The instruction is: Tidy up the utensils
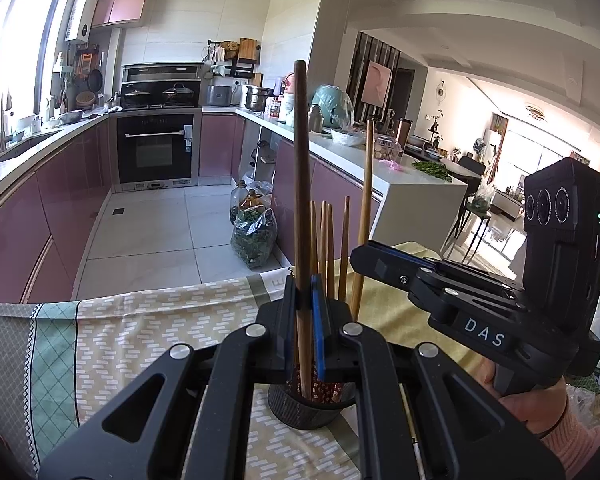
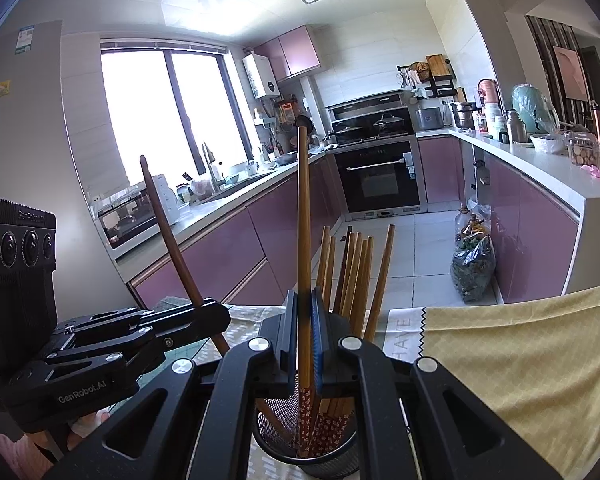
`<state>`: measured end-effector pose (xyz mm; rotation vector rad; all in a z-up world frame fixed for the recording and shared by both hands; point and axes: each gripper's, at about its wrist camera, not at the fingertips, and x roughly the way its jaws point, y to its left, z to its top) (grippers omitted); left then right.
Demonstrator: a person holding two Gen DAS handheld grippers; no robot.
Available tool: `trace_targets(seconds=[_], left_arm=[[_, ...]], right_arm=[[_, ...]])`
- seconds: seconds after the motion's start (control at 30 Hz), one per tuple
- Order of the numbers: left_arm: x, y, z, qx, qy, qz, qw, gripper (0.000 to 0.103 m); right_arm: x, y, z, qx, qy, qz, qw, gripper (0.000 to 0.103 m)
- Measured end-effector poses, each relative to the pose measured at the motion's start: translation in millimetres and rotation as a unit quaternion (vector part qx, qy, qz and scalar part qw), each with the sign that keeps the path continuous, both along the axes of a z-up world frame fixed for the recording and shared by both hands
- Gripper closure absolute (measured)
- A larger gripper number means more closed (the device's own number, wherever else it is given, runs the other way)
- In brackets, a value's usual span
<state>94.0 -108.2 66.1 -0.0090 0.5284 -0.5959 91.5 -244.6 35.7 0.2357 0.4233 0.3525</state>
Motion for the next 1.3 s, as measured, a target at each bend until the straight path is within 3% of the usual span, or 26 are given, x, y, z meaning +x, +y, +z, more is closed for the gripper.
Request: trace_targets(seconds=[1.3], left_arm=[[7.6, -8.0, -12.4, 0.022, 0.018, -0.004, 0.9996, 0.095]], right_arm=[[5.0, 1.2, -9.2, 0.004, 0.013, 0.000, 1.000, 0.097]])
